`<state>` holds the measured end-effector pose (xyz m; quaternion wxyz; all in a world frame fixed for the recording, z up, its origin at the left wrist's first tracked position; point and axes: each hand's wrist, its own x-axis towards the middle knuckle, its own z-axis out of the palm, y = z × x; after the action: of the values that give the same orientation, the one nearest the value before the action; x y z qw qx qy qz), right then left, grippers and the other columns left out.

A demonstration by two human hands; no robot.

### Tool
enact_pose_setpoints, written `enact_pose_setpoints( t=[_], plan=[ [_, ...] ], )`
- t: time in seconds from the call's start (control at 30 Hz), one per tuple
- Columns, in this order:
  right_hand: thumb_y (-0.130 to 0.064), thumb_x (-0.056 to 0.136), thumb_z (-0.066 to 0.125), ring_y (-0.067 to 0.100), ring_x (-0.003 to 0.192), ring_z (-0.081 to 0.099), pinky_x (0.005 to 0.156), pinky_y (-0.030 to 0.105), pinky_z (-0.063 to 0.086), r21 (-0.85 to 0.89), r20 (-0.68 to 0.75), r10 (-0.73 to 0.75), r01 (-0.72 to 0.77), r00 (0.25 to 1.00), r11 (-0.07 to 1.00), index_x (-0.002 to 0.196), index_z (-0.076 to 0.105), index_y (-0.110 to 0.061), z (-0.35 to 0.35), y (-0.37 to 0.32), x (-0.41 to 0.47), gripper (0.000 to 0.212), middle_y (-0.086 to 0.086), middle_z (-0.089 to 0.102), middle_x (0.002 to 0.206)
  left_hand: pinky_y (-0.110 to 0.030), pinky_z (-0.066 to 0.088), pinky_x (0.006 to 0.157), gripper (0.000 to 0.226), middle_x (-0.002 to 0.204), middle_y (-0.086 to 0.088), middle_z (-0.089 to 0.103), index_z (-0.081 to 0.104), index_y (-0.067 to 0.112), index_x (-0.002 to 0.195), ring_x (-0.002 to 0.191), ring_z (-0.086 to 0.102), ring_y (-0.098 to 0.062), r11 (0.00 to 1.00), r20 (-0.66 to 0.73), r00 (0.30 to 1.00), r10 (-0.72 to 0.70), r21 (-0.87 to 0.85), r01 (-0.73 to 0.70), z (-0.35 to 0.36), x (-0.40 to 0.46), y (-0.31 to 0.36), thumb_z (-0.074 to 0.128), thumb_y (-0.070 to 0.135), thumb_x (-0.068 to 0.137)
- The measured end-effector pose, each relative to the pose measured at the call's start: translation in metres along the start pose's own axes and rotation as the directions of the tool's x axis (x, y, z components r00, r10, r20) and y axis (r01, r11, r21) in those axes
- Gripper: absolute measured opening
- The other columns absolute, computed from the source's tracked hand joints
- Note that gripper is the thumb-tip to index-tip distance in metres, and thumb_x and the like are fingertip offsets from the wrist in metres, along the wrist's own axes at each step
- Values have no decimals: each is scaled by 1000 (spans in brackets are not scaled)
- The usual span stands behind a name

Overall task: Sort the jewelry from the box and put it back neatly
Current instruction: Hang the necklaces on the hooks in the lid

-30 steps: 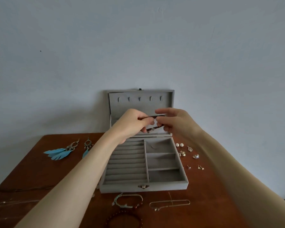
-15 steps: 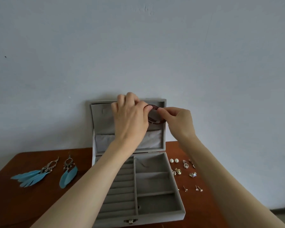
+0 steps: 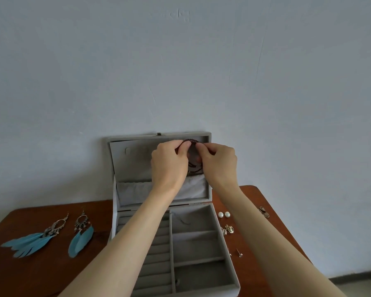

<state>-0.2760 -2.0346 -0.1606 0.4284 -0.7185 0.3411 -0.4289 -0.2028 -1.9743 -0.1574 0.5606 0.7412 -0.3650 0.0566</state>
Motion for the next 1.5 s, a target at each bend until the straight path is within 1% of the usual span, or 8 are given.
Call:
enact_pose_setpoints(
  t=[0.27, 0.47, 0.63, 0.87, 1.0, 1.13, 1.33, 1.5],
  plan=[
    [-18, 92, 50, 5, 38, 46, 49, 21, 37, 105, -1, 63, -63, 998, 993, 58, 61, -13, 6, -2, -1, 36, -5, 53, 46, -34, 46, 66, 33, 65, -6, 65, 66, 9, 69, 69, 59, -24, 985, 0, 989, -147, -91, 146, 9, -1, 3, 51, 27, 92],
    [-22, 92, 50, 21, 55, 51, 56, 36, 48, 75, -108, 88, -80, 990, 994, 71, 65, 2, 16, -6, -1, 35, 15, 61, 61, -29, 38, 55, 39, 56, -2, 57, 59, 10, 60, 65, 56, -27, 982, -61, 980, -188, -34, 187, 13, -1, 5, 52, 34, 91],
    [-25, 91, 49, 22, 56, 49, 56, 33, 40, 23, -140, 112, -110, 984, 994, 63, 60, -4, 20, -4, 1, 37, 6, 54, 55, -29, 36, 57, 40, 62, -4, 60, 58, 14, 59, 71, 58, -29, 979, -104, 974, -200, 25, 204, 15, 0, 7, 52, 39, 90],
    [-39, 92, 51, 26, 87, 61, 72, 33, 45, -279, -188, -44, -10, 981, 960, 98, 67, -19, 11, 0, 2, 27, 4, 70, 90, -30, 37, 57, 40, 70, -5, 66, 61, 15, 65, 72, 59, -29, 976, -129, 988, -83, 189, 107, 11, 0, 3, 51, 44, 90],
    [-42, 93, 47, 24, 87, 57, 62, 28, 34, -463, -209, -172, 58, 963, 884, 99, 66, -17, 11, 4, 3, 32, 5, 67, 89, -30, 31, 53, 46, 61, -4, 57, 51, 15, 59, 67, 56, -32, 955, -118, 993, -29, 292, 62, 9, 1, 2, 47, 48, 91],
    [-35, 90, 56, 27, 94, 49, 53, 29, 30, -530, -298, -383, 182, 875, 828, 87, 67, -8, 15, 12, 5, 29, 9, 57, 96, -32, 34, 55, 44, 70, -9, 65, 54, 15, 66, 73, 59, -35, 934, -112, 993, 45, 358, -2, 10, 1, -3, 45, 50, 92],
    [-26, 93, 52, 28, 94, 50, 66, 25, 29, -447, -239, -350, 217, 906, 868, 89, 58, -2, 18, 12, 11, 25, 10, 54, 111, -32, 32, 59, 43, 84, -13, 68, 62, 13, 86, 84, 61, -39, 871, -91, 989, 117, 487, -58, 8, 1, -3, 40, 49, 94],
    [-20, 91, 54, 17, 72, 45, 64, 20, 29, -223, -186, -153, 110, 970, 969, 77, 49, -9, 15, 9, 8, 18, 7, 52, 101, -31, 35, 54, 47, 65, -8, 62, 58, 13, 65, 68, 58, -33, 914, -97, 993, 59, 406, -15, 6, 1, -4, 45, 49, 92]
  ],
)
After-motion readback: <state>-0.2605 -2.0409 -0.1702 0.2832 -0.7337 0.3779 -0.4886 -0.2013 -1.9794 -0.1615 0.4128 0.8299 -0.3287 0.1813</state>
